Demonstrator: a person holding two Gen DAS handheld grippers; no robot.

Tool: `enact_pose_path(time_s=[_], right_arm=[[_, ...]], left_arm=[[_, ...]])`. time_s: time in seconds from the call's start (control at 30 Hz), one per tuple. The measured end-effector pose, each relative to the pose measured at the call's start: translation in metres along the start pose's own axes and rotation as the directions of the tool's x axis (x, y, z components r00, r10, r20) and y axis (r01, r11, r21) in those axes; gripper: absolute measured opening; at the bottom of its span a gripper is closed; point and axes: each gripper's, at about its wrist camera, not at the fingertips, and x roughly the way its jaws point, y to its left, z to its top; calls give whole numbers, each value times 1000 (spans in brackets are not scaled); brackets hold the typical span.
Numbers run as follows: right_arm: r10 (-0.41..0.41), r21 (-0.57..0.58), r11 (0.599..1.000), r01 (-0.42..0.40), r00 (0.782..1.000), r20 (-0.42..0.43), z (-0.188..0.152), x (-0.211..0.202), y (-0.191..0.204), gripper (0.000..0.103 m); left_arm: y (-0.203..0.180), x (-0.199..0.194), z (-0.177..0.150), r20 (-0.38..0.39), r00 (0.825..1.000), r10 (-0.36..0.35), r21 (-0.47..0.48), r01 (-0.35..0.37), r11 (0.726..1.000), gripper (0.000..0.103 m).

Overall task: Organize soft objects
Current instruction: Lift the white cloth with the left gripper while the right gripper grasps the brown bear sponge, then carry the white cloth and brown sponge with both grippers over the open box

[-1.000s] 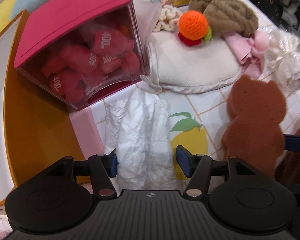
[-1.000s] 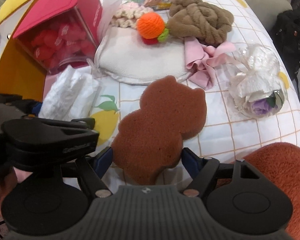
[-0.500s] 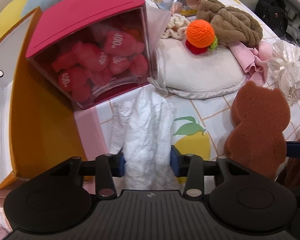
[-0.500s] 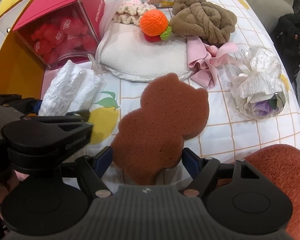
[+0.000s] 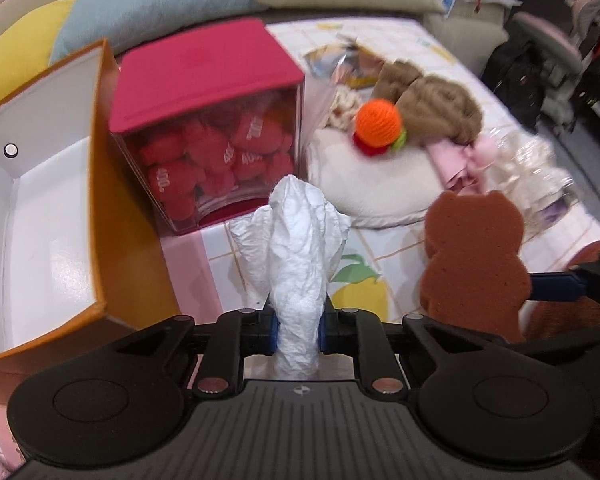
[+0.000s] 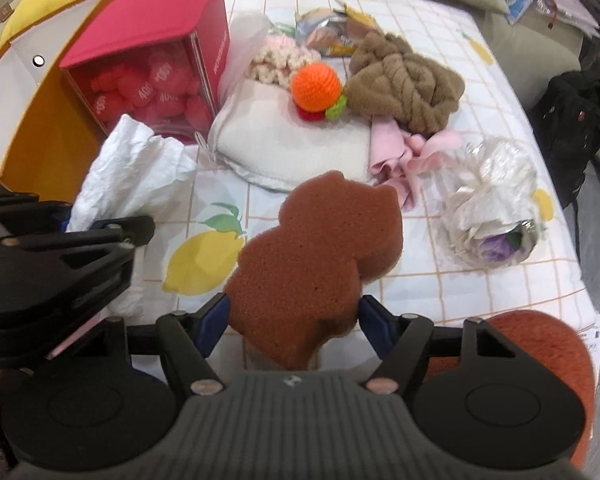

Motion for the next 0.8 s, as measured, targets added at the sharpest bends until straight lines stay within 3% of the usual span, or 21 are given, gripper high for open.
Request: enact_pose_path(time_s=[0.23,0.43,0.8], right_arm=[[-8,-21,1000,10,997,79,-7,-31,-3,68],[21,-35,999,-15,986,163,-1,-68,2,68],[215,-224,963,-148,924,316,45,-126,55,68]], left_arm=[[4,-37,13,100,992,-81,-19,83,996,19],[18,-80,19,214,969,-120,-42,132,990,19],[91,-139,38,382,923,-40,-170,113,979,19]])
